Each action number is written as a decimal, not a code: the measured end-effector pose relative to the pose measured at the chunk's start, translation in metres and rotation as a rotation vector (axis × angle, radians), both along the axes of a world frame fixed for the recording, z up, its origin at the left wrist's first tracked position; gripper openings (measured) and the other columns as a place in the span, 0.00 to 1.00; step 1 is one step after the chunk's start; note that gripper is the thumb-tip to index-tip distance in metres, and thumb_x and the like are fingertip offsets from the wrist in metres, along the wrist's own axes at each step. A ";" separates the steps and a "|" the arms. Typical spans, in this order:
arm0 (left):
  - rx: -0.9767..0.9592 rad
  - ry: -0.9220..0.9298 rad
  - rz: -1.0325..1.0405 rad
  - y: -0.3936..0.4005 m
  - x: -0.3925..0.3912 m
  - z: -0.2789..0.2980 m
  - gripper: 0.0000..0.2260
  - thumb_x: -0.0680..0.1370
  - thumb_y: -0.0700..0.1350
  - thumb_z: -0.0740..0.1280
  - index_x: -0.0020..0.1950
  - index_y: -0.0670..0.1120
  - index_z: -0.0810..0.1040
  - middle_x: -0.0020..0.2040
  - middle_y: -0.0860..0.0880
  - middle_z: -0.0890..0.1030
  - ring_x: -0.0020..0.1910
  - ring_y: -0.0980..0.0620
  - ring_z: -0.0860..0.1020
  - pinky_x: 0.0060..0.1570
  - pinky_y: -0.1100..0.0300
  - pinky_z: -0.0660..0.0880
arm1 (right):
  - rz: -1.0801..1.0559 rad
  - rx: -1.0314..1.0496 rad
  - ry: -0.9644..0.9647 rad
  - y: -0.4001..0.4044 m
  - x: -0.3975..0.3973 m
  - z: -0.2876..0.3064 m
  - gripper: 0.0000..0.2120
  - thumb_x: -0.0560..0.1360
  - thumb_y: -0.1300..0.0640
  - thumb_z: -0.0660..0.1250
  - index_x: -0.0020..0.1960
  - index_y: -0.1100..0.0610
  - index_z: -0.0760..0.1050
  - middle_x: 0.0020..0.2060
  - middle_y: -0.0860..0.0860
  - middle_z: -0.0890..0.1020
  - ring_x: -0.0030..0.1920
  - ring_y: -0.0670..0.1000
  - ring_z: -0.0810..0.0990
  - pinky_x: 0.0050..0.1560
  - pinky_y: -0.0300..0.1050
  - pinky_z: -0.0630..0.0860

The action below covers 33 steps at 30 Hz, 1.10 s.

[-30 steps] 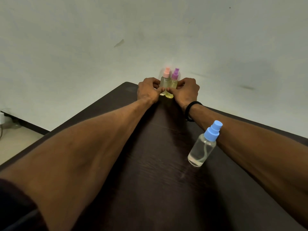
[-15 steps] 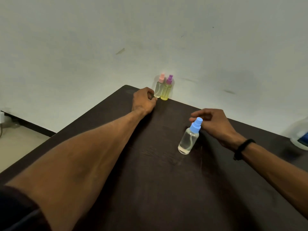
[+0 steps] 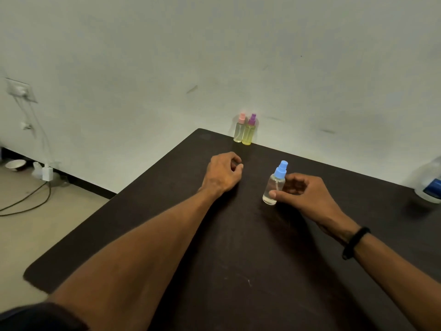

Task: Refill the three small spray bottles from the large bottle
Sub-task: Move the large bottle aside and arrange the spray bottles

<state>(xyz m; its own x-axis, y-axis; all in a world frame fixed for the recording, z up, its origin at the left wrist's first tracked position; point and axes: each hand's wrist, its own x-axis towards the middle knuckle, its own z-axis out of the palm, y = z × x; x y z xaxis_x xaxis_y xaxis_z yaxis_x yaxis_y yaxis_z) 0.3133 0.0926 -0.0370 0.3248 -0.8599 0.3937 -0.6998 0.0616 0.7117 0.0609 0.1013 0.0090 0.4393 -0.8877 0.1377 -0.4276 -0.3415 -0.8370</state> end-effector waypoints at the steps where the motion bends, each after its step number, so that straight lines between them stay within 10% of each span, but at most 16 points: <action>1: 0.000 -0.004 -0.003 0.003 -0.002 0.001 0.10 0.81 0.48 0.72 0.60 0.47 0.84 0.47 0.52 0.85 0.47 0.56 0.82 0.56 0.55 0.83 | -0.011 -0.006 -0.007 -0.001 0.002 0.000 0.21 0.68 0.50 0.84 0.59 0.52 0.85 0.51 0.46 0.89 0.53 0.47 0.88 0.64 0.54 0.82; 21: 0.128 -0.356 0.127 -0.081 0.004 0.001 0.14 0.84 0.54 0.64 0.64 0.48 0.77 0.55 0.44 0.85 0.54 0.39 0.83 0.56 0.46 0.78 | -0.371 -0.129 -0.138 -0.154 0.117 -0.004 0.17 0.70 0.55 0.84 0.56 0.57 0.85 0.46 0.47 0.86 0.48 0.46 0.85 0.56 0.44 0.84; 27: 0.112 -0.325 0.078 -0.096 0.007 0.004 0.14 0.84 0.53 0.65 0.66 0.48 0.78 0.55 0.44 0.84 0.54 0.40 0.83 0.56 0.45 0.78 | -0.417 -0.179 -0.049 -0.186 0.136 -0.008 0.09 0.73 0.57 0.81 0.49 0.56 0.83 0.38 0.45 0.81 0.42 0.47 0.81 0.37 0.31 0.71; 33: 0.129 -0.324 0.098 -0.096 0.008 0.006 0.13 0.84 0.53 0.65 0.64 0.47 0.77 0.57 0.43 0.83 0.55 0.39 0.82 0.55 0.46 0.77 | -0.476 -0.188 -0.030 -0.199 0.143 -0.015 0.12 0.73 0.57 0.81 0.54 0.59 0.85 0.47 0.52 0.86 0.49 0.52 0.85 0.50 0.43 0.79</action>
